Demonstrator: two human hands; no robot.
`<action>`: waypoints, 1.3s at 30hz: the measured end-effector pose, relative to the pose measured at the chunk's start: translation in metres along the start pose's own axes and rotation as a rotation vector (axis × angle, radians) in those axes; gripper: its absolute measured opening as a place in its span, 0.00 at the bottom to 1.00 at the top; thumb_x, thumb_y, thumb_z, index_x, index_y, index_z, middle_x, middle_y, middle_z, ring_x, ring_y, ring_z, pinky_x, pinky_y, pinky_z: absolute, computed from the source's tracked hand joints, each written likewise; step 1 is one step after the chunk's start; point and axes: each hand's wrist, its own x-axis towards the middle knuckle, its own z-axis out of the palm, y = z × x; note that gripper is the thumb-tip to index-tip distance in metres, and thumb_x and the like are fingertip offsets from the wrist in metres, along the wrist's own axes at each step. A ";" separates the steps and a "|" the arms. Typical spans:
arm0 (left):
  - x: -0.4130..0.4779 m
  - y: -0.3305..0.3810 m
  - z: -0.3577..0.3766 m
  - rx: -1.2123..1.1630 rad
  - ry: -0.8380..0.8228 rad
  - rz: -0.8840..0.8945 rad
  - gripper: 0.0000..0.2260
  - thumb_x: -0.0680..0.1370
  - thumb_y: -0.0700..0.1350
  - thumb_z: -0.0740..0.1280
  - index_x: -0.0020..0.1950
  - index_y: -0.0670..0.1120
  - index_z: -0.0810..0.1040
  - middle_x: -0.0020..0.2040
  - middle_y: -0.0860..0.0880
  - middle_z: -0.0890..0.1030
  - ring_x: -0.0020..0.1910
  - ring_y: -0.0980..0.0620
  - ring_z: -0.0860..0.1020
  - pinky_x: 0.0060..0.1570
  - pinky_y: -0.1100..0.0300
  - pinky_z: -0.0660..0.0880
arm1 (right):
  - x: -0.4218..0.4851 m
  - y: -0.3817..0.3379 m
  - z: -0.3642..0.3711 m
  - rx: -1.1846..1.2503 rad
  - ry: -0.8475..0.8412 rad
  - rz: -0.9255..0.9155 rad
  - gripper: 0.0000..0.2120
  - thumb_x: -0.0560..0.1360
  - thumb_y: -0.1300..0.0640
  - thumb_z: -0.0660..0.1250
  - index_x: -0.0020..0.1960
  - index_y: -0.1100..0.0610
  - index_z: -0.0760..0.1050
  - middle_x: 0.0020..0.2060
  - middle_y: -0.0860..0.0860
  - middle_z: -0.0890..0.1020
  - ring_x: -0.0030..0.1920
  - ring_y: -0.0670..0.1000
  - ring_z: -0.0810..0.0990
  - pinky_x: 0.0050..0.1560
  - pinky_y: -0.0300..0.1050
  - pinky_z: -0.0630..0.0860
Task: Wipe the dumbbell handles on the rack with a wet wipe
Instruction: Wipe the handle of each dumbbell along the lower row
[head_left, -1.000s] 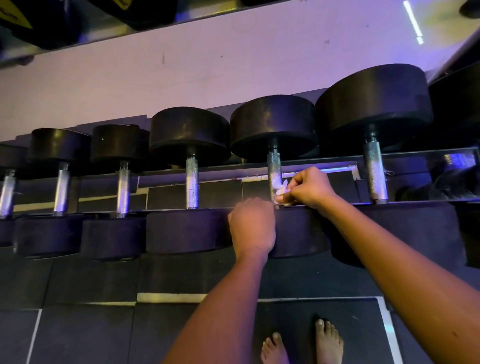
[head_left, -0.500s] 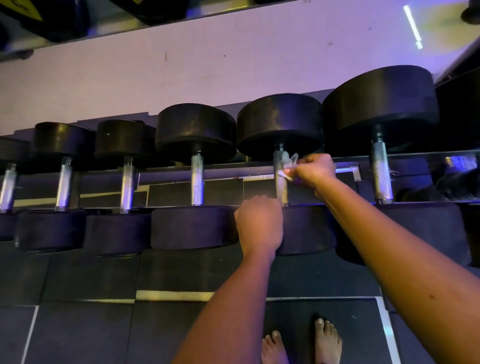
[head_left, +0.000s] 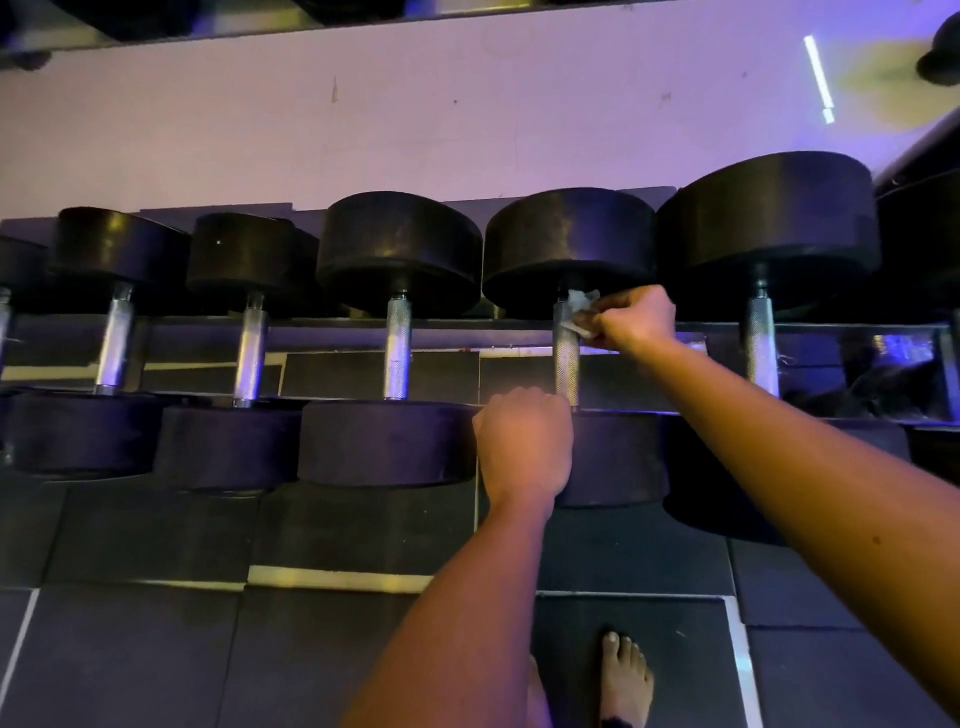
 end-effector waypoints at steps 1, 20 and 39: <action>0.000 0.001 0.000 0.007 -0.002 0.000 0.12 0.78 0.46 0.60 0.34 0.50 0.71 0.33 0.54 0.72 0.38 0.53 0.69 0.48 0.53 0.69 | 0.000 0.002 0.002 -0.024 -0.007 -0.002 0.06 0.68 0.63 0.77 0.39 0.58 0.80 0.44 0.58 0.84 0.42 0.56 0.84 0.46 0.52 0.83; -0.001 -0.001 0.001 -0.012 0.002 -0.015 0.13 0.78 0.46 0.59 0.34 0.48 0.73 0.34 0.53 0.74 0.40 0.52 0.71 0.49 0.51 0.71 | -0.018 -0.008 0.009 -0.605 -0.015 -0.487 0.07 0.74 0.60 0.71 0.51 0.60 0.82 0.45 0.56 0.83 0.48 0.55 0.82 0.50 0.45 0.76; 0.000 -0.003 0.001 -0.020 -0.009 -0.010 0.14 0.79 0.49 0.59 0.38 0.47 0.77 0.36 0.51 0.77 0.42 0.51 0.72 0.52 0.51 0.71 | -0.015 -0.004 0.007 -0.301 0.069 -0.179 0.04 0.68 0.62 0.77 0.40 0.59 0.82 0.37 0.53 0.82 0.41 0.50 0.82 0.46 0.44 0.80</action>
